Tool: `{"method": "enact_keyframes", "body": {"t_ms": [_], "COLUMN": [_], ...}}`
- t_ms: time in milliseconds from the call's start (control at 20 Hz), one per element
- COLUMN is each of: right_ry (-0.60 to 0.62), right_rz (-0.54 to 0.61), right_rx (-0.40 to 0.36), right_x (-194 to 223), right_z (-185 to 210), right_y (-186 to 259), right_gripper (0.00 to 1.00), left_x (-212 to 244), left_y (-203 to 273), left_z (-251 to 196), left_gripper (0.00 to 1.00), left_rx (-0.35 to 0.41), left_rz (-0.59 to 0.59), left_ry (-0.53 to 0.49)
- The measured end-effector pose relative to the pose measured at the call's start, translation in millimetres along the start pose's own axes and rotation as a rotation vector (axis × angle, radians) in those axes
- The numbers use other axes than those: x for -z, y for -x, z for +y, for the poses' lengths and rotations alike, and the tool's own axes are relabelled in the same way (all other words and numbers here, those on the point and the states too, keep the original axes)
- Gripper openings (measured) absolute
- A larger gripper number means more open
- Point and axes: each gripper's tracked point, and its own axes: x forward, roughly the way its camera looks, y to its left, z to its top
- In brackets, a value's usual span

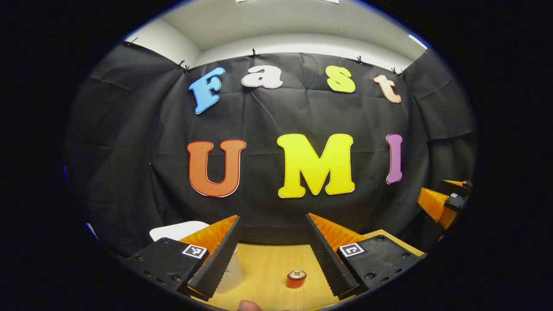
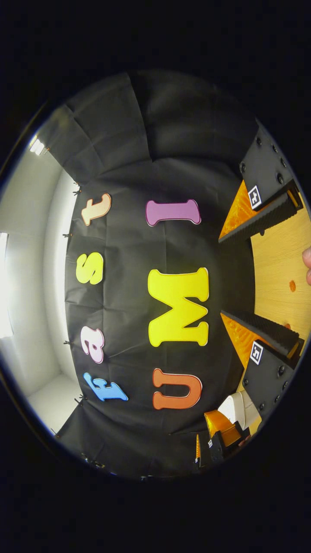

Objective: Press the lid of the desktop garbage bin to open it, pick up the crumpled paper on the desktop and throw it into the bin, then pick up the pop can on the desktop and drop it into the bin, and finally close the garbage bin lid.

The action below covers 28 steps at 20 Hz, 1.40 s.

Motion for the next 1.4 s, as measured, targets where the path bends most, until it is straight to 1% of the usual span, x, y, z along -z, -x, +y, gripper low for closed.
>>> {"method": "enact_keyframes", "body": {"t_ms": [50, 200, 250, 400, 450, 500, 550, 600, 650, 750, 850, 900, 950, 1000, 1050, 1200, 1250, 1300, 1350, 1400], "right_ry": [0.003, 0.004, 0.007, 0.018, 0.021, 0.025, 0.029, 0.033, 0.037, 0.037, 0.041, 0.048, 0.055, 0.061, 0.066, 0.089, 0.093, 0.095, 0.097, 0.099], "right_rz": [0.001, 0.007, 0.009, 0.009, 0.011, 0.012, 0.013, 0.012, 0.011, 0.017, 0.028, 0.029, 0.026, 0.024, 0.022, 0.025, 0.028, 0.03, 0.033, 0.038], "right_rx": [-0.004, -0.009, -0.016, -0.023, -0.025, -0.026, -0.029, -0.029, -0.026, -0.02, -0.02, -0.023, -0.023, -0.023, -0.026, -0.035, -0.035, -0.034, -0.033, -0.034], "right_x": [0, 3, 5, 7, 8, 8, 8, 8, 8, 8, 13, 12, 10, 10, 9, 11, 12, 12, 13, 16], "right_z": [0, -3, -3, -4, -5, -5, -6, -7, -9, -13, -14, -14, -14, -16, -15, -15, -15, -17, -17, -17], "right_y": [-2, -5, -5, -7, -8, -9, -9, -9, -11, -12, -14, -14, -14, -14, -15, -15, -16, -16, -16, -17], "right_gripper": [0.92, 0.94, 0.92, 0.94, 0.94, 0.94, 0.94, 0.94, 0.94, 0.94, 0.94, 0.94, 0.94, 0.94, 0.94, 0.94, 0.94, 0.94, 0.94, 0.94], "left_x": [1, 2, 4, 5, 5, 8, 10, 13, 15, 21, 29, 34, 38, 45, 52, 79, 86, 93, 97, 101], "left_y": [-2, -11, -14, -25, -27, -31, -34, -37, -40, -46, -53, -55, -57, -59, -62, -67, -71, -72, -75, -78], "left_z": [6, 26, 34, 54, 59, 66, 71, 78, 86, 102, 114, 119, 125, 133, 138, 146, 149, 152, 152, 153], "left_gripper": [0.94, 0.92, 0.9, 0.87, 0.79, 0.83, 0.81, 0.78, 0.72, 0.66, 0.63, 0.67, 0.53, 0.51, 0.46, 0.4, 0.35, 0.33, 0.29, 0.28], "left_rx": [-0.016, -0.063, -0.081, -0.127, -0.14, -0.153, -0.162, -0.178, -0.194, -0.228, -0.244, -0.253, -0.265, -0.281, -0.294, -0.312, -0.317, -0.322, -0.32, -0.321], "left_rz": [0.004, 0.006, 0.008, 0.014, 0.014, 0.016, 0.021, 0.024, 0.027, 0.036, 0.053, 0.059, 0.069, 0.081, 0.098, 0.157, 0.174, 0.187, 0.199, 0.206], "left_ry": [0.004, 0.013, 0.008, -0.004, -0.007, -0.01, -0.011, -0.013, -0.017, -0.024, -0.021, -0.018, -0.016, -0.016, -0.012, 0.031, 0.041, 0.044, 0.044, 0.042]}}
